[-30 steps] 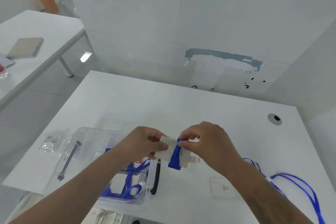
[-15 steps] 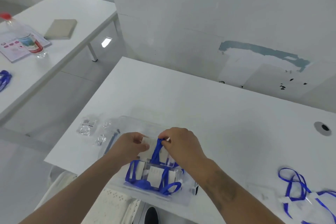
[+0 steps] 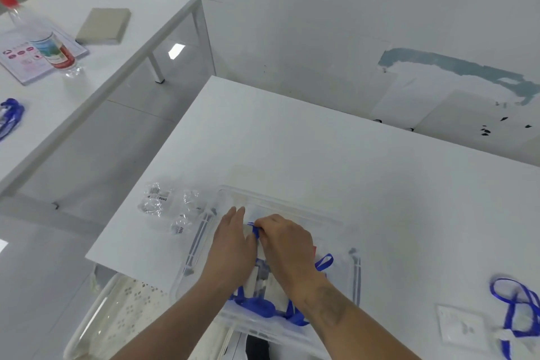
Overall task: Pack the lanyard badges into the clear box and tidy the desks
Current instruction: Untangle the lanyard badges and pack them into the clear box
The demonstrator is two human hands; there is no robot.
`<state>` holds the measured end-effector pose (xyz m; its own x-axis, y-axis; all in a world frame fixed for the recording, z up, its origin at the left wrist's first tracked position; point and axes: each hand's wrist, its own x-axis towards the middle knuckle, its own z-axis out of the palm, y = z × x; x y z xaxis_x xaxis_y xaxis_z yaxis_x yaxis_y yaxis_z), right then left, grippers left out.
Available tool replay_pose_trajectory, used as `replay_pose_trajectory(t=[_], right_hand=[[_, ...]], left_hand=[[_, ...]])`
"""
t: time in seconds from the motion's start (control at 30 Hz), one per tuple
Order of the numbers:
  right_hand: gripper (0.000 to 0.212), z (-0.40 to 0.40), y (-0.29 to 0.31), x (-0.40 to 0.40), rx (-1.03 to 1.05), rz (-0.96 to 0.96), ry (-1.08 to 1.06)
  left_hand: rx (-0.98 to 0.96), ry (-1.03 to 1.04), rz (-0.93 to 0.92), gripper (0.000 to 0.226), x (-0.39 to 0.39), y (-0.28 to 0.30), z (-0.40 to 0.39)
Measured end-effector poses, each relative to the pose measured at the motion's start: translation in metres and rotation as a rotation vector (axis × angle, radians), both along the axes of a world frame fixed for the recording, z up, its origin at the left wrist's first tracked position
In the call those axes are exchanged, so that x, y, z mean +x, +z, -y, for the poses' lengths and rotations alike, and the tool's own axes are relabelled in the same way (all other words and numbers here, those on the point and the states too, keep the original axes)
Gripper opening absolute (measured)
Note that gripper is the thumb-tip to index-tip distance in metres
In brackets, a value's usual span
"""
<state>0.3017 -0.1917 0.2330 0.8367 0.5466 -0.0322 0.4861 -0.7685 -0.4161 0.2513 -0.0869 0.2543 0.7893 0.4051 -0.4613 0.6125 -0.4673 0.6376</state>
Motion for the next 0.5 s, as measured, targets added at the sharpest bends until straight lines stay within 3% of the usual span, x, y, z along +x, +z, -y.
replay_pose_trajectory(t=[0.2,0.4,0.5], right_hand=[[0.028,-0.001,-0.009,-0.003,-0.042,-0.024,0.046],[0.041,0.019,0.005,-0.012,0.062,0.021,0.043],[0.034,0.043,0.023,-0.011,0.136,0.084,0.068]], left_hand=[[0.012,0.000,0.031,0.049,-0.011,-0.001,0.004],[0.013,0.031,0.119,0.041,-0.012,0.016,0.011],[0.025,0.025,0.197,0.032,-0.008,0.025,0.024]])
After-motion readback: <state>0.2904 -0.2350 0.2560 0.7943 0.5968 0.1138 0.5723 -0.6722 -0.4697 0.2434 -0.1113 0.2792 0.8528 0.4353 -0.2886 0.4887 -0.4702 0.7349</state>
